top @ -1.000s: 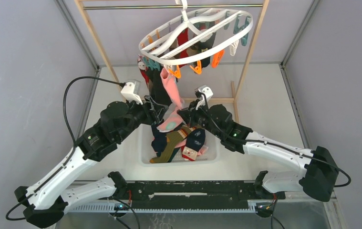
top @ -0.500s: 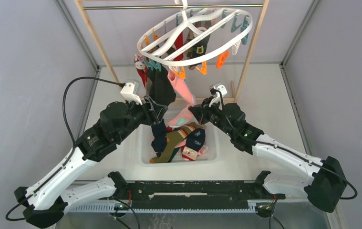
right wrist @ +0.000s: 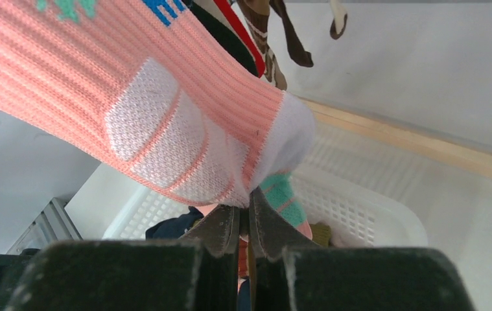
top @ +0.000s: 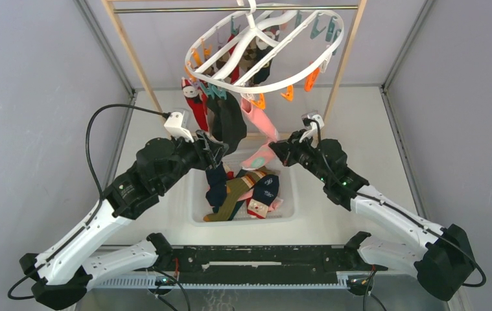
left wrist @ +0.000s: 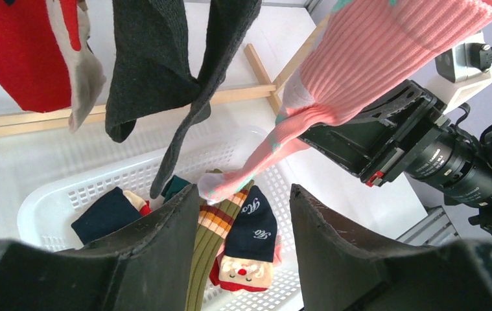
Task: Remove the socks clipped to the hanger
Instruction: Remove the sock from the hanger.
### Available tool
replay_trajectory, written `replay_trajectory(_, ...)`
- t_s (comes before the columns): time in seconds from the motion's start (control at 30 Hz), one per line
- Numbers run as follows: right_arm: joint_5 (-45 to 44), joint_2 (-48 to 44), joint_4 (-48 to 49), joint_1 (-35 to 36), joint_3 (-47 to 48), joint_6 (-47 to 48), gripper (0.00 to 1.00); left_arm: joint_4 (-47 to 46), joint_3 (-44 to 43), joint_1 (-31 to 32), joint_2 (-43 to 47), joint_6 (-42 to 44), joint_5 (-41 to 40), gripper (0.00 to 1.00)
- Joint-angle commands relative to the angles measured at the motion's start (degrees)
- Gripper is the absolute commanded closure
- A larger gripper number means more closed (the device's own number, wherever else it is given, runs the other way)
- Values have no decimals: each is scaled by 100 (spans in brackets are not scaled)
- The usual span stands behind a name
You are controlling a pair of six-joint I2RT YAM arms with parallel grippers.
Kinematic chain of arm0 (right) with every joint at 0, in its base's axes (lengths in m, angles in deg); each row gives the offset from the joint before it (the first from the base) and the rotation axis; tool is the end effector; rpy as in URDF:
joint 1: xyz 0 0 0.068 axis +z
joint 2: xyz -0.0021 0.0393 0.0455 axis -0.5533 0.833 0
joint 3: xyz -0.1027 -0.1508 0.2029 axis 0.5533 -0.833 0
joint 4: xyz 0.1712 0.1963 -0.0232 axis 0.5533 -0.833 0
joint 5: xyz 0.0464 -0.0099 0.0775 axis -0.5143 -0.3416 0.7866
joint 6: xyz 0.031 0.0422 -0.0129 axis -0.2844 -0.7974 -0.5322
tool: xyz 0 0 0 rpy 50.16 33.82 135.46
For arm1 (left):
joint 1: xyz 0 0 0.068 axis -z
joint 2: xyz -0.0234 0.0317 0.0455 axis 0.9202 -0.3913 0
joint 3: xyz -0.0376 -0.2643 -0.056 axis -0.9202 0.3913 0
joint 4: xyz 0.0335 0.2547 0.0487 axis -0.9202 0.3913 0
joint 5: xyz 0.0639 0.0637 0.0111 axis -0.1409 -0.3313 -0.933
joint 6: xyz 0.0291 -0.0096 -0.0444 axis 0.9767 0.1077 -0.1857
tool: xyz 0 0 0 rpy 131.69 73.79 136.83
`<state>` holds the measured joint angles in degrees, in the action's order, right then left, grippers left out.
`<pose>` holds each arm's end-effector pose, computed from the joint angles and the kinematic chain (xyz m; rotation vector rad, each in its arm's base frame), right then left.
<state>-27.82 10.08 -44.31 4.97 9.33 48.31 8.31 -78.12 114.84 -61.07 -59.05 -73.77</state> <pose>0.1935 0.1563 0.3031 -0.2851 1.7389 0.8252 0.1239 -0.1233 0.4080 0.1189 1.8343 -0.7226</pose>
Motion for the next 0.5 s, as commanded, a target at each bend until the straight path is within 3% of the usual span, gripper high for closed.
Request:
replay_trajectory(0.0, 286, -220, 242, -238, -97, -219, 92, -224, -412, 29, -31, 30, -42, 42)
replay_trajectory(0.47, 812, -395, 263, -925, -290, -382, 92, -471, -673, 111, -245, 11, 21, 42)
